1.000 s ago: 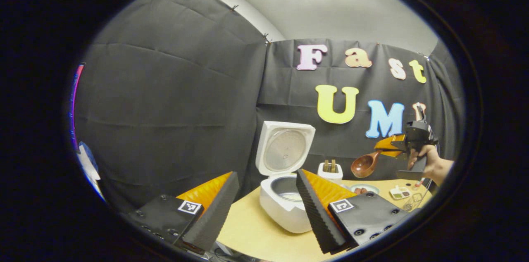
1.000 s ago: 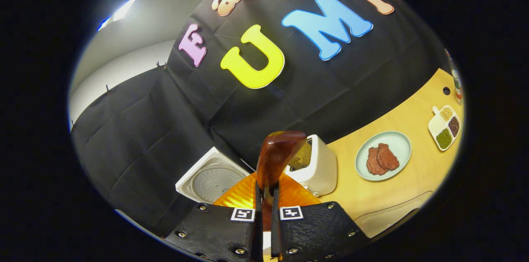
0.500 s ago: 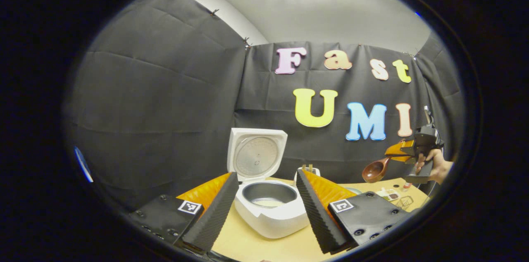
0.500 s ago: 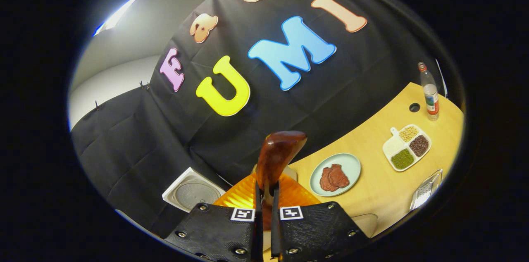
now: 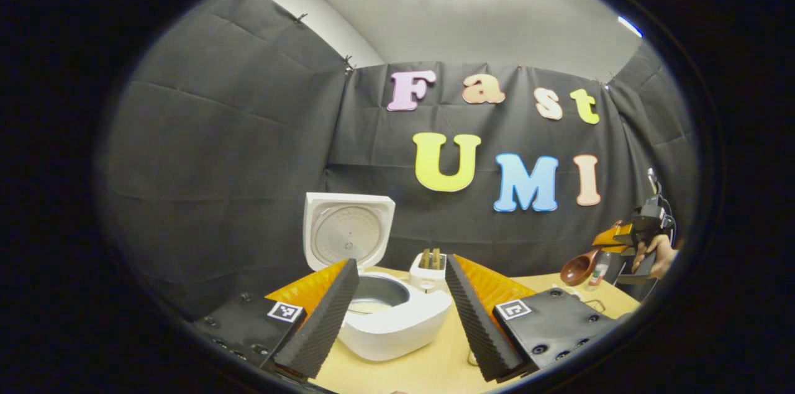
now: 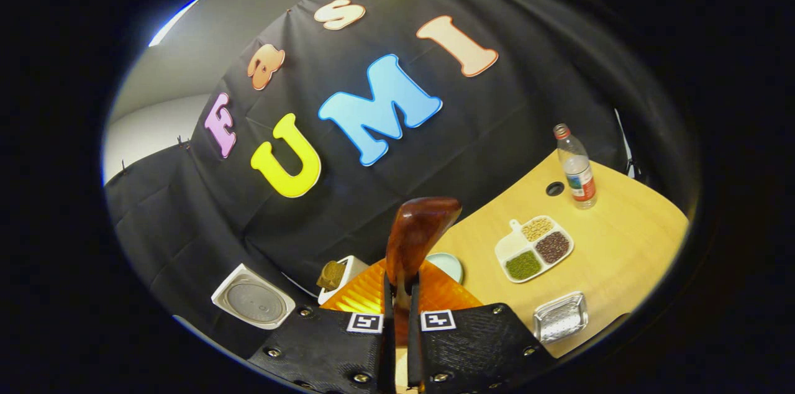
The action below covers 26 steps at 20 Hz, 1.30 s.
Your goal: Close the left gripper, press the button to open the rice cooker; take a wooden spoon from the chopstick holder with the right hand, scoop a spoonful of rice and pour it into the rice cooker, then put the wooden spoon back into the chopstick holder.
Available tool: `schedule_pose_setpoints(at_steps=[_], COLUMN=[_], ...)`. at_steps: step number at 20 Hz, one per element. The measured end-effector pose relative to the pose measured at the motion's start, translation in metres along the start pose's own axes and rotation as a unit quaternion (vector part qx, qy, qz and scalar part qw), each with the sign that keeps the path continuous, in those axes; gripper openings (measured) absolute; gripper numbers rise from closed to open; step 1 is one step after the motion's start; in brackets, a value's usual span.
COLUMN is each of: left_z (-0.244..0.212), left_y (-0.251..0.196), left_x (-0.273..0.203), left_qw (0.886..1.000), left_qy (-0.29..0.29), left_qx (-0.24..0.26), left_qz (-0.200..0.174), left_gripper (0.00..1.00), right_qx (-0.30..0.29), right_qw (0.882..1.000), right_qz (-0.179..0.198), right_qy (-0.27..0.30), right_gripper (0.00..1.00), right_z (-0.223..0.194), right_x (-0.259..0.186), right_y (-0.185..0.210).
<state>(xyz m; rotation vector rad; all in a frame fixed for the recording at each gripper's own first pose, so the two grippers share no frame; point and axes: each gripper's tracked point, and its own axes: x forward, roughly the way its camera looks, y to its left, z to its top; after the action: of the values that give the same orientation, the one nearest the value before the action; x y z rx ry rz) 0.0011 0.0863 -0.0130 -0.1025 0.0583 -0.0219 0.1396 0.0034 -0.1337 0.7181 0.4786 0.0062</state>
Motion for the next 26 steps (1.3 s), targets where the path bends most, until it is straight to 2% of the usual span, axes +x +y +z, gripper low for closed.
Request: schedule_pose_setpoints(at_steps=[6, 13, 17, 26], left_z=[-0.005, 0.0, 0.003, 0.006], left_y=[-0.032, -0.061, -0.074, -0.092], left_x=[0.002, 0.006, 0.007, 0.0], left_qw=[1.0, 0.999, 0.998, 0.997], left_qy=[0.012, 0.014, 0.015, 0.015], left_qx=[0.008, 0.026, 0.036, 0.055], left_qz=[-0.02, -0.037, -0.044, -0.051], left_gripper=[0.97, 0.97, 0.96, 0.97], right_qx=[-0.043, -0.078, -0.099, -0.093], right_qw=[0.997, 0.991, 0.987, 0.984], right_qz=[-0.061, -0.105, -0.124, -0.146], right_qy=[-0.004, 0.005, 0.008, 0.043], right_gripper=[0.08, 0.08, 0.08, 0.08], right_z=[-0.001, -0.014, -0.02, -0.053], right_x=[-0.012, -0.018, -0.022, -0.014], right_y=[-0.061, -0.108, -0.127, -0.156])
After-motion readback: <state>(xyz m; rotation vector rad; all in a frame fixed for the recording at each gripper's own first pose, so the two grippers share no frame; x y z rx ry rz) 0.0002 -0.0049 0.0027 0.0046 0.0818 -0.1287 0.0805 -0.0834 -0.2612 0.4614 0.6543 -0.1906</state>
